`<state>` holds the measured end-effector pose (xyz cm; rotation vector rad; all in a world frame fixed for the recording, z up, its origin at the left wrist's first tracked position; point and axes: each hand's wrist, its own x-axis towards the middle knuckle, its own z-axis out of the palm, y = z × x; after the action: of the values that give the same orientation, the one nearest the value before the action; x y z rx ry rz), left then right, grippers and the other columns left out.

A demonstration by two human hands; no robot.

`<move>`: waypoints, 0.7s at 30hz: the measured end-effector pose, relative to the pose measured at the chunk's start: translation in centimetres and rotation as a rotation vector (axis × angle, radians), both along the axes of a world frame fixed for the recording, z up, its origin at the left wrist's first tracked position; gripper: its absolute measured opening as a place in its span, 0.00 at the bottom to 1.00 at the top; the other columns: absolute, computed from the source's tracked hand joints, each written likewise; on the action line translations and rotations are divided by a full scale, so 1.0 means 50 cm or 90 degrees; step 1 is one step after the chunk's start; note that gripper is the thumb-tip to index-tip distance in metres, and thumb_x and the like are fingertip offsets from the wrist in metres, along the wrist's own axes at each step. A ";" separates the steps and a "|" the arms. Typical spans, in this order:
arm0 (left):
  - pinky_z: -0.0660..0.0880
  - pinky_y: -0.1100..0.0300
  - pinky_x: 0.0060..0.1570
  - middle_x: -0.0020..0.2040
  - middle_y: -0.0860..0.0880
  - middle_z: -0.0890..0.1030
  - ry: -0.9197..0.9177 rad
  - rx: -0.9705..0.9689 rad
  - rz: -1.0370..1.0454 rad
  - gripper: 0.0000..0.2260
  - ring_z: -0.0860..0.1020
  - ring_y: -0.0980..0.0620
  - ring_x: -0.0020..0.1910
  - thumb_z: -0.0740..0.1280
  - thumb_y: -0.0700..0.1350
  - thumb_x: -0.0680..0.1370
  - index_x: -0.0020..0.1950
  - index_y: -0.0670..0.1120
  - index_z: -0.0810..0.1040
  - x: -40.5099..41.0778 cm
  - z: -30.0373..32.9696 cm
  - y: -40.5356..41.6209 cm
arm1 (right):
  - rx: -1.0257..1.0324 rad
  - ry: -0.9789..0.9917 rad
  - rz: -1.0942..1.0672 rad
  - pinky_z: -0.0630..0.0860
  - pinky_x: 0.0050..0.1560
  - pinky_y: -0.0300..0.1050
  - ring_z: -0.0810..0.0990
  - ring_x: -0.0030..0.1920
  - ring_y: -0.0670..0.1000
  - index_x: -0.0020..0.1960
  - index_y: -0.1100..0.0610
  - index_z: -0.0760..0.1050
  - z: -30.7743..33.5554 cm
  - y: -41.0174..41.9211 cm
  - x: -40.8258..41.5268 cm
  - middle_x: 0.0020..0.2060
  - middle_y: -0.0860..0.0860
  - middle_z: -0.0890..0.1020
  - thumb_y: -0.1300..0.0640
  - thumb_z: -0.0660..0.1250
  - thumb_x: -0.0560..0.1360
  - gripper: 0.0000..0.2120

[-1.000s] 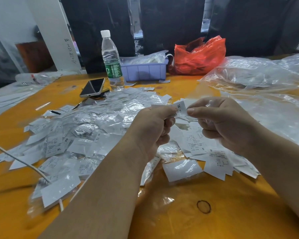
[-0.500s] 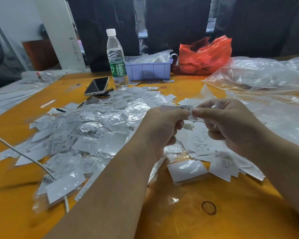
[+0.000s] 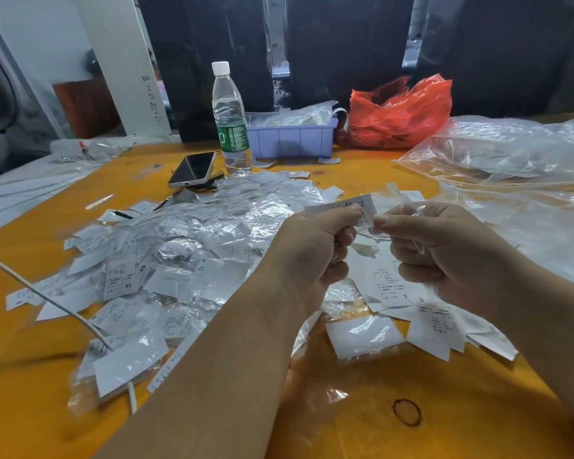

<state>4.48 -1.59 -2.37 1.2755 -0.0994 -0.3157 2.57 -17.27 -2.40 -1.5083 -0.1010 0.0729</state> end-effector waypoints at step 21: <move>0.57 0.66 0.23 0.27 0.52 0.70 -0.016 -0.016 -0.013 0.04 0.62 0.57 0.25 0.66 0.43 0.80 0.45 0.46 0.77 -0.012 0.002 -0.007 | 0.042 -0.037 -0.043 0.58 0.19 0.35 0.56 0.23 0.45 0.25 0.52 0.75 0.000 0.009 -0.011 0.23 0.47 0.59 0.57 0.71 0.68 0.15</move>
<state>3.86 -1.96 -2.30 1.2548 -0.1374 -0.3159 2.01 -16.83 -2.40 -1.4477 -0.0992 -0.0281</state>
